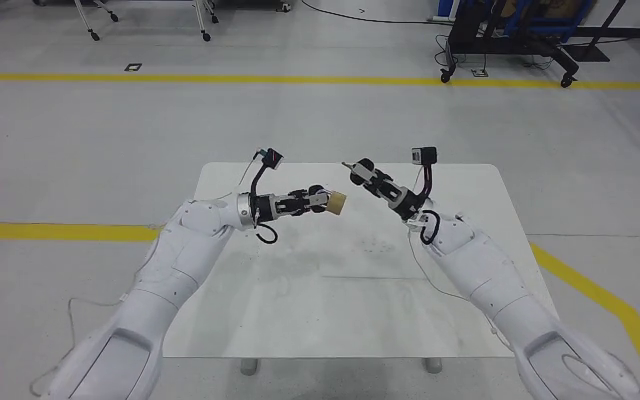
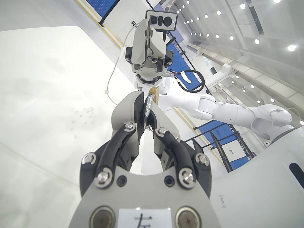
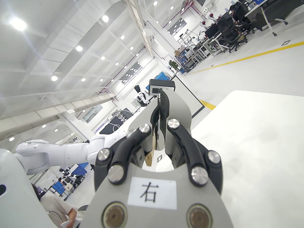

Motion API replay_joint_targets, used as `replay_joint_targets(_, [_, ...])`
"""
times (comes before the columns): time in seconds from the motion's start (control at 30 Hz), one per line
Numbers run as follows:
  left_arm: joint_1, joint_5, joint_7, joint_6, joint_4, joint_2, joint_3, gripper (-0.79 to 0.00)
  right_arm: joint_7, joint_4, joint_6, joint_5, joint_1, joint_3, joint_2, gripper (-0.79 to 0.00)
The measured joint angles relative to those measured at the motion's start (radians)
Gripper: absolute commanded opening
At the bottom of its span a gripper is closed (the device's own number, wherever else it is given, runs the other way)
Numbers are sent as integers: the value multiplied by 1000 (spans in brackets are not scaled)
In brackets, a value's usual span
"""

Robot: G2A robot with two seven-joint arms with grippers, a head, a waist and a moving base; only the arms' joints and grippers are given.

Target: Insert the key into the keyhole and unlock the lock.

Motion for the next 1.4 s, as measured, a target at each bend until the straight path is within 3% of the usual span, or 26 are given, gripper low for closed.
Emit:
replay_joint_targets(0.67, [-85, -115, -35, 53, 177, -52, 42, -785, 302, 33, -42, 194, 24, -3, -24, -785])
replay_joint_targets(0.87, [-125, -128, -140, 158, 228, -58, 50, -785, 336, 10, -74, 237, 6, 57, -7, -785])
replay_joint_targets(1.0, [-154, -5, -136, 139, 249, -52, 59, -785, 349, -16, -75, 282, -10, 84, 1, -785])
replay_joint_targets(1.23, [-152, -41, -135, 141, 247, -53, 59, -785, 348, -15, -74, 277, -9, 82, 1, -785])
replay_joint_targets(1.33, [-136, -36, -112, 227, 229, -54, 64, -785, 340, -21, -66, 268, -13, 85, 1, -785])
replay_joint_targets(1.4, [-136, -97, -158, 393, 215, -58, 57, -785, 309, -38, -47, 227, -22, 98, 3, -785])
